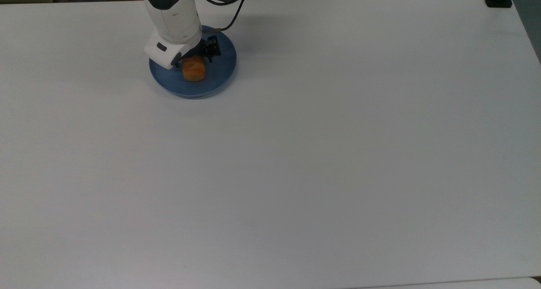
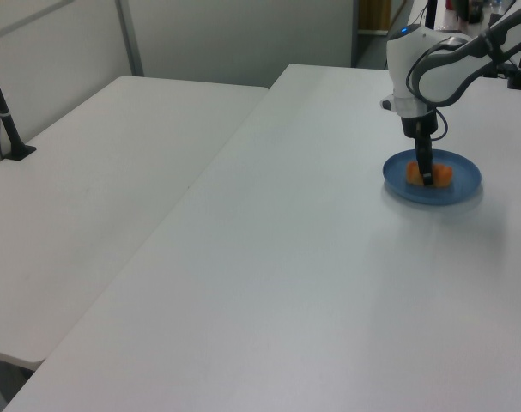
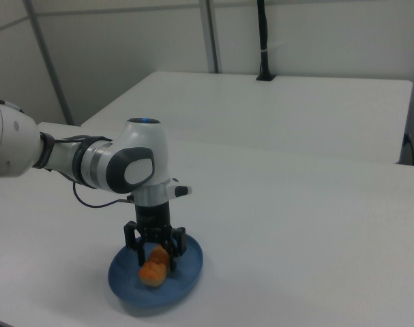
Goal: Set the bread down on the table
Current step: 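Close the gripper around the bread roll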
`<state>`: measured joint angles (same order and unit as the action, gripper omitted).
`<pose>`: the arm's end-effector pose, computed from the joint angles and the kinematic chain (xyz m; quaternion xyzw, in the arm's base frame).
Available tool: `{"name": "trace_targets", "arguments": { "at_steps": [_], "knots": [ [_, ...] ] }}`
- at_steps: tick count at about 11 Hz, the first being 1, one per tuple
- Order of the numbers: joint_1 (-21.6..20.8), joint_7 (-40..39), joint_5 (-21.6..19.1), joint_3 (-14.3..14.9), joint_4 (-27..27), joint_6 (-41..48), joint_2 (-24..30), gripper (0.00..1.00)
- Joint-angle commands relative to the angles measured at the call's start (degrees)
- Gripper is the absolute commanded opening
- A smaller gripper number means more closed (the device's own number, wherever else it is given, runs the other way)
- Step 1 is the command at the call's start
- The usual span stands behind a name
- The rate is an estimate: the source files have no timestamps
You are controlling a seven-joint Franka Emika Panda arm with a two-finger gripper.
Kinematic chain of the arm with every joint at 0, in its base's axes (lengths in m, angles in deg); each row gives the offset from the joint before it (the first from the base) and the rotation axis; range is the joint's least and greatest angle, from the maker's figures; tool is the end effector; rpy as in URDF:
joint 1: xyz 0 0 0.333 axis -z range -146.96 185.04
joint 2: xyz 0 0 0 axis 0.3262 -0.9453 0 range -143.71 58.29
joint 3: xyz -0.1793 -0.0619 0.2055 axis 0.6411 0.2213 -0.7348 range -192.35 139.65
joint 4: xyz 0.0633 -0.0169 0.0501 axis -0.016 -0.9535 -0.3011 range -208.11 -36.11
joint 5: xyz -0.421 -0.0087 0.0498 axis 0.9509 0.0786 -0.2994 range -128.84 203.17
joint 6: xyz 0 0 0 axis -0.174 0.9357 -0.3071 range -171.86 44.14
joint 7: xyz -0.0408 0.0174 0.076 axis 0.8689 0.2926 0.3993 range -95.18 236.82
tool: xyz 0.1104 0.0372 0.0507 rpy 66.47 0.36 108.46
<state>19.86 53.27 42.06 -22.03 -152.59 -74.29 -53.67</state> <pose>0.5526 -0.0566 0.2344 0.9830 0.1309 -0.1277 0.0175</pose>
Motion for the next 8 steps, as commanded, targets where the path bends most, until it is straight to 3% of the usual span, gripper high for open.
{"name": "trace_targets", "arguments": {
  "at_steps": [1, 2, 5, 8],
  "knots": [
    [-0.7, -0.9, 1.8, 0.4, -1.4, -1.1, 0.9, 0.59],
    [-0.7, -1.0, 1.8, 0.4, -1.4, -1.0, 0.9, 0.47],
    [-0.6, -1.0, 1.8, 0.4, -1.1, 1.0, 1.6, 0.34],
    [-0.3, -1.0, 1.8, 0.4, -0.6, 3.1, 4.5, 0.33]
  ]
}}
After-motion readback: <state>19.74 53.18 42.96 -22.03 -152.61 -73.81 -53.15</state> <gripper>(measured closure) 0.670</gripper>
